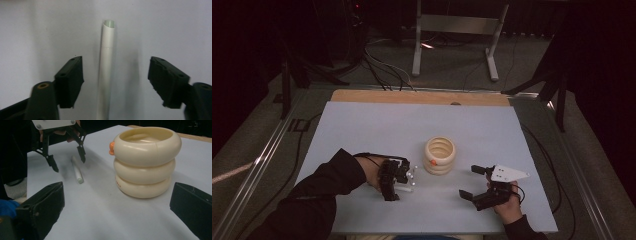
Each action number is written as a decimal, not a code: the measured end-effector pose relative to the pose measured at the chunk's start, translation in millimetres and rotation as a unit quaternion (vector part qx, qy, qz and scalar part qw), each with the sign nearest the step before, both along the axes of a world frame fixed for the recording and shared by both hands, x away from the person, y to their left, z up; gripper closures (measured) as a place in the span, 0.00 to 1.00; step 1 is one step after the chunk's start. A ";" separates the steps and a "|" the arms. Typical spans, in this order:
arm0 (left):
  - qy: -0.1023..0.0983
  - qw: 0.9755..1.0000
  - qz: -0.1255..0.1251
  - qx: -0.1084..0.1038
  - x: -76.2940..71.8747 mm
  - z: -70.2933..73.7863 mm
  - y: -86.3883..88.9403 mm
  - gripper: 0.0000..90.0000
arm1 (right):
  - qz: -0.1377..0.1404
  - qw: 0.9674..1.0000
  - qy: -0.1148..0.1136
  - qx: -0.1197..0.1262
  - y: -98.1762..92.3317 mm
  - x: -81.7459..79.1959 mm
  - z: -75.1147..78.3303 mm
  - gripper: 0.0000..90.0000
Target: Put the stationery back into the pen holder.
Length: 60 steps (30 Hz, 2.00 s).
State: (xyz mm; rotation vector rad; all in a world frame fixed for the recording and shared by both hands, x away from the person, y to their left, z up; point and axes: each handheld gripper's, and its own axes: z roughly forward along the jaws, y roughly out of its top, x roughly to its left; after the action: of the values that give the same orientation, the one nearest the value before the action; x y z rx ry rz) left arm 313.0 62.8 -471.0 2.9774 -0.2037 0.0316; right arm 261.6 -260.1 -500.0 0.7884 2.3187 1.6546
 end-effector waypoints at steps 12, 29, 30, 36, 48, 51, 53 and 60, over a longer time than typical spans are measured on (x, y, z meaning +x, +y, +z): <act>-0.015 0.999 0.002 0.029 3.0 -11.8 -8.9 0.65 | 0.001 1.000 -0.003 -0.001 -1.4 -0.3 0.1 0.00; -0.004 0.999 -0.009 0.040 1.7 -17.2 -13.7 0.87 | 0.001 1.000 -0.003 0.000 -2.2 -1.4 0.6 0.00; -0.002 0.999 -0.009 0.039 2.0 -17.2 -13.4 0.87 | 0.001 1.000 -0.003 0.000 -2.2 -1.4 0.6 0.00; 0.012 0.999 -0.009 0.033 5.6 -16.9 -11.2 0.88 | 0.001 1.000 -0.004 0.000 -2.5 -1.4 0.7 0.00; 0.015 1.000 0.001 -0.017 15.1 2.8 7.9 0.88 | 0.001 1.000 -0.004 0.002 -2.6 -1.5 0.7 0.00; 0.013 0.999 0.008 -0.030 16.7 10.6 11.5 0.88 | 0.000 1.000 -0.004 0.002 -2.4 -1.6 0.9 0.00; 0.014 0.999 0.015 -0.040 17.9 15.5 13.3 0.88 | 0.000 1.000 -0.004 0.001 -2.3 -1.7 1.0 0.00; 0.009 0.996 0.037 -0.075 23.7 29.9 19.8 0.88 | 0.000 1.000 -0.005 0.001 -2.6 -1.8 1.1 0.00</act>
State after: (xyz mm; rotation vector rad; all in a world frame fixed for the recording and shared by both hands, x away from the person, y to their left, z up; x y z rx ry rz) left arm 336.7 82.6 -441.1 2.8336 -0.0833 0.0279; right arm 259.8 -262.8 -498.9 0.7803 2.3103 1.6580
